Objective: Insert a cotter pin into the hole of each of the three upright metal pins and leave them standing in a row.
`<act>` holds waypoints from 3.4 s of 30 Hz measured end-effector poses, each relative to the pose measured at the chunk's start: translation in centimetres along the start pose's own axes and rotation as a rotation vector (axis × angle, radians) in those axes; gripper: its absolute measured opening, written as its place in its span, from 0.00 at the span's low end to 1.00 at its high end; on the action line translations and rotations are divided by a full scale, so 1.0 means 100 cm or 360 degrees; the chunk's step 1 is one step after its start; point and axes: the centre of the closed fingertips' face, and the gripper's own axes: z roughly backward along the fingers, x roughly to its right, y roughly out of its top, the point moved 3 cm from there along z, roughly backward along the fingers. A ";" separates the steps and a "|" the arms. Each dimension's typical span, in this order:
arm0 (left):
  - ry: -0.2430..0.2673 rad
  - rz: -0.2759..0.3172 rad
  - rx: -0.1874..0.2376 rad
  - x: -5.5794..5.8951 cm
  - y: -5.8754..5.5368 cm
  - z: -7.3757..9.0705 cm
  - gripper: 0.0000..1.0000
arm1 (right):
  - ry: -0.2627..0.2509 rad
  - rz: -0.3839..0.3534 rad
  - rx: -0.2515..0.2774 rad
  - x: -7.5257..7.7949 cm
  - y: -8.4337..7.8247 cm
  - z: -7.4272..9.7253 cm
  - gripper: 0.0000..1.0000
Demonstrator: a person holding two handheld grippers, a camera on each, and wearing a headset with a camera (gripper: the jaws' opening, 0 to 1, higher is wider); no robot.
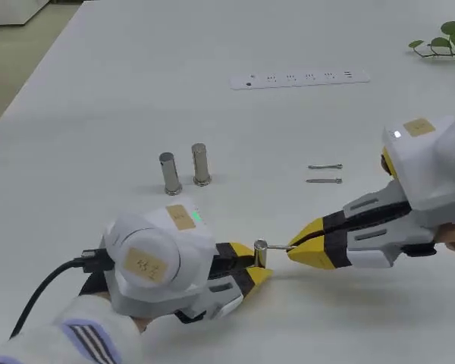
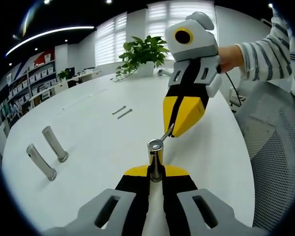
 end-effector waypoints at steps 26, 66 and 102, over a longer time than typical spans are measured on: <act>0.0023 -0.0012 -0.0008 0.001 0.000 0.000 0.07 | 0.0041 -0.0481 0.0058 0.001 -0.004 -0.001 0.03; 0.0006 -0.0012 -0.0064 0.003 -0.001 0.002 0.07 | 0.0061 -0.0358 0.0128 -0.004 -0.005 -0.002 0.03; 0.0021 -0.0027 -0.0066 0.009 0.001 -0.002 0.07 | -0.0056 0.0033 0.0140 -0.011 -0.001 0.003 0.11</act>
